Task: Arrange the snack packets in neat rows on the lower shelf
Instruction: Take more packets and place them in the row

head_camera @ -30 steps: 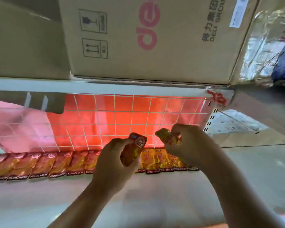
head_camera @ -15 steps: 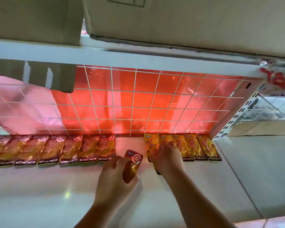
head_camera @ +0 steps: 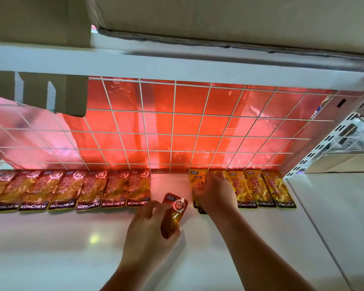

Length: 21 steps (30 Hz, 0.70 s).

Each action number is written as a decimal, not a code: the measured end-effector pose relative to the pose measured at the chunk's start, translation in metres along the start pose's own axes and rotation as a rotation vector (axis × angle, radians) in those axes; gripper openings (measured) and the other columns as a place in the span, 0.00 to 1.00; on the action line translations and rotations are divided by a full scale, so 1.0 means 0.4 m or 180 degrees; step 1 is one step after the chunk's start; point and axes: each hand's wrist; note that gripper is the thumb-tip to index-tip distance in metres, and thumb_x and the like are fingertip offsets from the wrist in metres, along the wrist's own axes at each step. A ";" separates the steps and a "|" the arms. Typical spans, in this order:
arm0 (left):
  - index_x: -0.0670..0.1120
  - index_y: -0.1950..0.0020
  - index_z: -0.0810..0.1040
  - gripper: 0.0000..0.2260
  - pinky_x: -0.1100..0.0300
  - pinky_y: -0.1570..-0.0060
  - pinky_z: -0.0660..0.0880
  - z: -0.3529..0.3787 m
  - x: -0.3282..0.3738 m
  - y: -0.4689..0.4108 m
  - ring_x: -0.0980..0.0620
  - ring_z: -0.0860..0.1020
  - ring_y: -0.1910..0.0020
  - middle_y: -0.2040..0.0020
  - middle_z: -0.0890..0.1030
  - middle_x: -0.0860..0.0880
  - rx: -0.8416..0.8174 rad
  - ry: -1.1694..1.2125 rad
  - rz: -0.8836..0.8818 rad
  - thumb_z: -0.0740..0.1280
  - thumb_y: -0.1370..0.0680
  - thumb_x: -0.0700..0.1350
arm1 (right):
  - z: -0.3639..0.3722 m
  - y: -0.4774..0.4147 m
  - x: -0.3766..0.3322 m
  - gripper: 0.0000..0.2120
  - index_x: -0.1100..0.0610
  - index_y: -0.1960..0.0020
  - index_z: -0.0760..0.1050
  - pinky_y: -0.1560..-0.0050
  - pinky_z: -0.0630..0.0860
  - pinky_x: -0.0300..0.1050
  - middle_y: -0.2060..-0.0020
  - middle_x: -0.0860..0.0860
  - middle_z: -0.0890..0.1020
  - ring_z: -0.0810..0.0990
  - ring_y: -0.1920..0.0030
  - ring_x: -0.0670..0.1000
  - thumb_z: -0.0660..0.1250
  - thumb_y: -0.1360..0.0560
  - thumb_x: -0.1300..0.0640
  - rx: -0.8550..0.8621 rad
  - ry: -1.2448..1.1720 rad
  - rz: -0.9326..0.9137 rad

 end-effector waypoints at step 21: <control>0.52 0.38 0.78 0.25 0.58 0.55 0.77 0.001 0.007 0.005 0.50 0.77 0.52 0.45 0.78 0.52 0.0152 -0.0040 -0.0006 0.72 0.32 0.60 | -0.018 0.001 0.033 0.17 0.50 0.58 0.69 0.63 0.73 0.46 0.56 0.51 0.75 0.76 0.58 0.55 0.68 0.29 0.37 0.0244 -0.0118 -0.0330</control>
Point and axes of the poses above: each hand's wrist, its own y-axis away from the middle knuckle, its own z-axis out of the palm, x = y × z
